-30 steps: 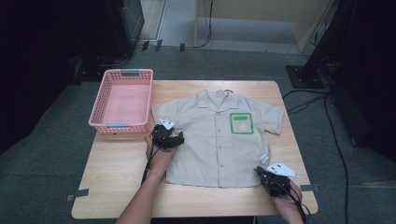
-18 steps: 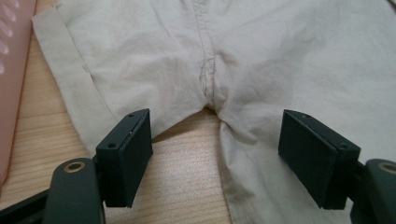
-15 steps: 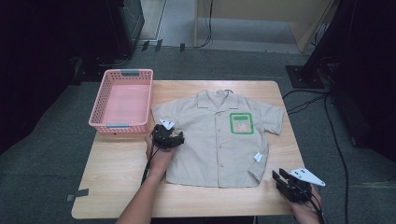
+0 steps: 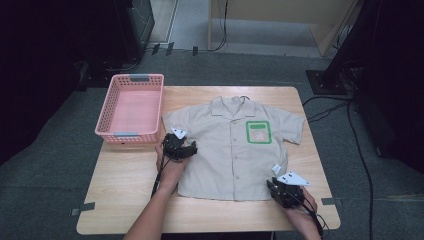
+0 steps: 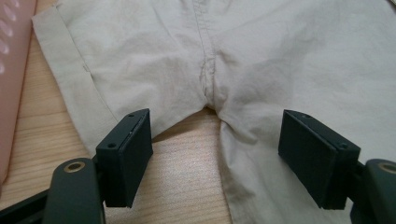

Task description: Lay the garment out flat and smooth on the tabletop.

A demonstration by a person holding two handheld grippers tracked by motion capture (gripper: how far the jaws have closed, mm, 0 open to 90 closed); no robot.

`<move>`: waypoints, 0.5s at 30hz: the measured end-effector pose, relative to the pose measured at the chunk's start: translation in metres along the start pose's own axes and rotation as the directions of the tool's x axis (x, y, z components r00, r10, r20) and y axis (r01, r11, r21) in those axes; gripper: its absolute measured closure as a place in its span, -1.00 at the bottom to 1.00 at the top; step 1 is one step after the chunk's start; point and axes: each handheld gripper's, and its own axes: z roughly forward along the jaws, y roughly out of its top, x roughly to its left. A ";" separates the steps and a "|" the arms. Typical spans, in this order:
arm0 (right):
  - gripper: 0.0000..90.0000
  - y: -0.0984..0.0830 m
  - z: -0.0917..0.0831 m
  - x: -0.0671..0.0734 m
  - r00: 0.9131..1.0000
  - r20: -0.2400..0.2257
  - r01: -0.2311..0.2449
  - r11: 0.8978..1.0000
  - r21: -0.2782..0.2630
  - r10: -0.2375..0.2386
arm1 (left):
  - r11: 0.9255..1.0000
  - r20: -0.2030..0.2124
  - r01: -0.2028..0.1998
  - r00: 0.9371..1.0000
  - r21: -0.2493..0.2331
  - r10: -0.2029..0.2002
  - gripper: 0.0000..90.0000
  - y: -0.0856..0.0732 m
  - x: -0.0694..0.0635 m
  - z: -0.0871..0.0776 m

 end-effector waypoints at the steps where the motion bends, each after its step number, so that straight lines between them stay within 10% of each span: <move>1: 0.83 -0.001 -0.001 -0.002 1.000 0.009 0.006 1.000 0.003 -0.006 | 1.000 0.000 0.000 1.000 0.000 0.000 -0.41 0.000 0.000 0.000; 7: 0.89 -0.013 -0.017 -0.016 0.992 0.093 -0.084 0.994 -0.065 0.090 | 1.000 0.000 0.000 1.000 0.000 0.000 -0.41 0.000 0.000 0.000; 15: 0.41 -0.039 -0.035 -0.040 0.949 0.254 -0.180 0.982 -0.056 0.189 | 1.000 0.000 -0.001 1.000 0.000 0.001 -0.41 0.000 0.000 0.000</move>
